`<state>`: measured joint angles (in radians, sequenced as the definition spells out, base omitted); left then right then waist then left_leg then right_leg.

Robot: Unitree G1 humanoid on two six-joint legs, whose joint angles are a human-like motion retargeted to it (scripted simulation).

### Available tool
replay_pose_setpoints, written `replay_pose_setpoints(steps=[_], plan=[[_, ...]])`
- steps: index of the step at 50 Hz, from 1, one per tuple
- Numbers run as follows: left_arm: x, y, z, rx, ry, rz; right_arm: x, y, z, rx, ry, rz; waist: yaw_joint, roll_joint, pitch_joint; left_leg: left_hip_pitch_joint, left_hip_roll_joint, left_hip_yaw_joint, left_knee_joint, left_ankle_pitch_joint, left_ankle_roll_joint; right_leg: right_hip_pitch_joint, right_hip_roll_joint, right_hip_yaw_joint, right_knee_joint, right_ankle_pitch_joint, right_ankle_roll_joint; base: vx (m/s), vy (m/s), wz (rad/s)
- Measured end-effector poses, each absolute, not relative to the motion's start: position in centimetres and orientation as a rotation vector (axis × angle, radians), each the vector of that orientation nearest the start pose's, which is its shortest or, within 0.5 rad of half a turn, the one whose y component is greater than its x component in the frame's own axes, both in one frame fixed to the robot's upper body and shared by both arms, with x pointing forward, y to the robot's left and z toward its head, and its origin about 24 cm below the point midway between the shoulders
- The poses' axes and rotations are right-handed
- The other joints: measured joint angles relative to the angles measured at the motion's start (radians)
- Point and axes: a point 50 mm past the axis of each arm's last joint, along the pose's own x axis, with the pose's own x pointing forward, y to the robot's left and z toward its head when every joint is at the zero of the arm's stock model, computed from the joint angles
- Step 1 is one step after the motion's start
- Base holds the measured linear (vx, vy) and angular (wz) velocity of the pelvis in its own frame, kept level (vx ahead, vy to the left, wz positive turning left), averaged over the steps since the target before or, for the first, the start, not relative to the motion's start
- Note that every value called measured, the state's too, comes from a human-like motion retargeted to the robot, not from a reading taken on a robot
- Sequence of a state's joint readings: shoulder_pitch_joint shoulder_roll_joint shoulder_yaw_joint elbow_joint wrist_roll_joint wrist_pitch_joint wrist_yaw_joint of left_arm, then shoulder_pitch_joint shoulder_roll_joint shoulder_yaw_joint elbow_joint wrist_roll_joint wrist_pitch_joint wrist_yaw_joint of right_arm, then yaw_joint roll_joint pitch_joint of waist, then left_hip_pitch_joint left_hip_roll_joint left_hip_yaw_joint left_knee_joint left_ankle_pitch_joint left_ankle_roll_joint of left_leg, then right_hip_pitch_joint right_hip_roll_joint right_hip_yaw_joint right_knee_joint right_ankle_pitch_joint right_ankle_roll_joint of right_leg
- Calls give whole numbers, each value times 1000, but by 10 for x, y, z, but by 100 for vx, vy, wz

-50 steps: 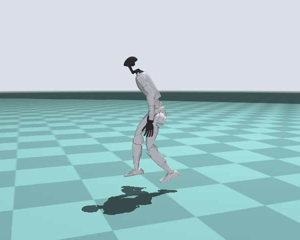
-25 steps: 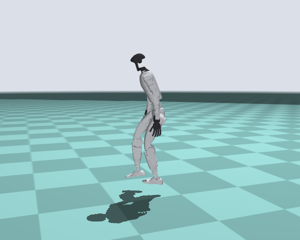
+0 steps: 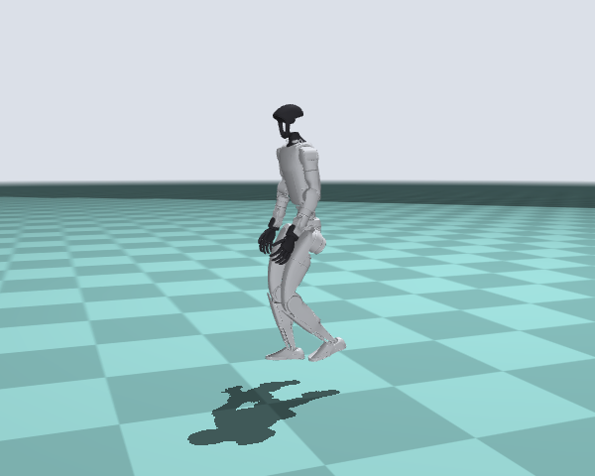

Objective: Walk

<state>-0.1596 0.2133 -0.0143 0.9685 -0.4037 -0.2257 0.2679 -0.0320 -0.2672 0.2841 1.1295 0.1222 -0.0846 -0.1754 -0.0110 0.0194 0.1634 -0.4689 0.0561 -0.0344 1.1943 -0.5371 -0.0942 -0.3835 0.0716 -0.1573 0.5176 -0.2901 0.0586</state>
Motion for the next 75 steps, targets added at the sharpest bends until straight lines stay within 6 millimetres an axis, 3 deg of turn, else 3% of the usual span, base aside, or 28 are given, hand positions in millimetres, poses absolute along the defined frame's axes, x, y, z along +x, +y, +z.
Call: replay_pose_setpoints(steps=[5,12,15,17,20,25,30,35,40,43,46,50,53,57,61,68,72,75], plan=[[157,228,-132,-13,820,457,183,-229,-120,-408,802,-126,72,-21,-6,-84,18,78,-156,-22,62,111,-32,17,-70,-38,8,40,-3,10],[77,220,-162,46,1096,389,253,-219,-64,-398,464,-140,112,-46,-39,-110,-53,135,-645,101,100,180,-86,33,-76,-119,32,44,5,12],[50,219,-167,45,1173,392,266,-212,-51,-365,394,-136,120,-50,-59,-119,-64,161,-685,126,114,184,-92,43,-27,-168,37,46,9,11],[39,218,-169,41,1206,398,264,-207,-53,-346,397,-127,116,-58,-75,-127,-74,175,-646,133,129,177,-102,61,33,-192,45,45,8,23],[37,223,-169,43,1223,407,258,-200,-63,-316,451,-94,110,-93,-81,-94,-103,197,-618,122,159,167,-135,85,154,-189,71,45,7,22],[63,225,-166,58,1186,372,226,-190,-99,-284,649,-3,59,-172,-68,2,-197,199,-626,80,208,64,-232,94,537,2,156,41,4,43],[131,226,-150,147,1027,279,180,-190,-132,-261,866,53,0,-198,-68,125,-249,152,-721,73,217,-85,-305,74,724,9,115,40,2,47],[210,220,-112,237,770,187,122,-201,-157,-246,1077,40,-58,-169,-62,244,-239,65,-773,42,200,-170,-306,44,521,-39,82,43,-2,64],[273,209,-62,294,500,106,68,-214,-170,-190,1262,-38,-84,-120,-65,310,-204,-31,-782,4,182,-204,-207,100,150,84,146,45,-8,69],[289,202,-45,310,408,68,49,-217,-172,-152,1323,-78,-86,-107,-77,328,-206,-80,-753,-32,176,-215,-167,160,35,145,178,44,-14,64],[289,198,-44,315,395,48,40,-218,-173,-130,1350,-107,-78,-94,-91,341,-208,-121,-703,-80,170,-211,-144,187,35,165,180,44,-17,56],[267,198,-67,305,498,49,46,-222,-172,-138,1337,-133,-46,-64,-102,345,-192,-156,-579,-131,141,-178,-118,177,100,103,139,40,-17,42],[232,200,-99,287,657,65,65,-228,-168,-175,1282,-148,-10,-28,-104,304,-157,-148,-407,-93,78,-145,-93,151,136,44,97,34,-15,40],[174,206,-135,269,893,90,108,-242,-155,-234,1146,-188,47,16,-107,178,-82,-88,-131,-15,10,-103,-62,116,141,-21,44,28,-12,43],[121,212,-157,263,1086,119,161,-260,-130,-293,958,-248,103,28,-117,35,2,8,5,5,22,-56,-61,92,89,-44,22,24,-9,40],[49,210,-173,226,1291,139,227,-278,-80,-326,656,-323,157,11,-131,-75,70,140,-253,-16,75,36,-105,56,5,-69,29,24,-4,34],[27,202,-176,182,1353,127,245,-269,-66,-310,561,-293,154,-7,-151,-73,50,177,-528,62,72,69,-137,33,-36,-82,38,25,3,39],[18,188,-179,144,1376,89,248,-256,-67,-291,549,-237,148,-11,-170,-75,47,197,-626,104,68,75,-145,25,-24,-110,39,26,6,25]])
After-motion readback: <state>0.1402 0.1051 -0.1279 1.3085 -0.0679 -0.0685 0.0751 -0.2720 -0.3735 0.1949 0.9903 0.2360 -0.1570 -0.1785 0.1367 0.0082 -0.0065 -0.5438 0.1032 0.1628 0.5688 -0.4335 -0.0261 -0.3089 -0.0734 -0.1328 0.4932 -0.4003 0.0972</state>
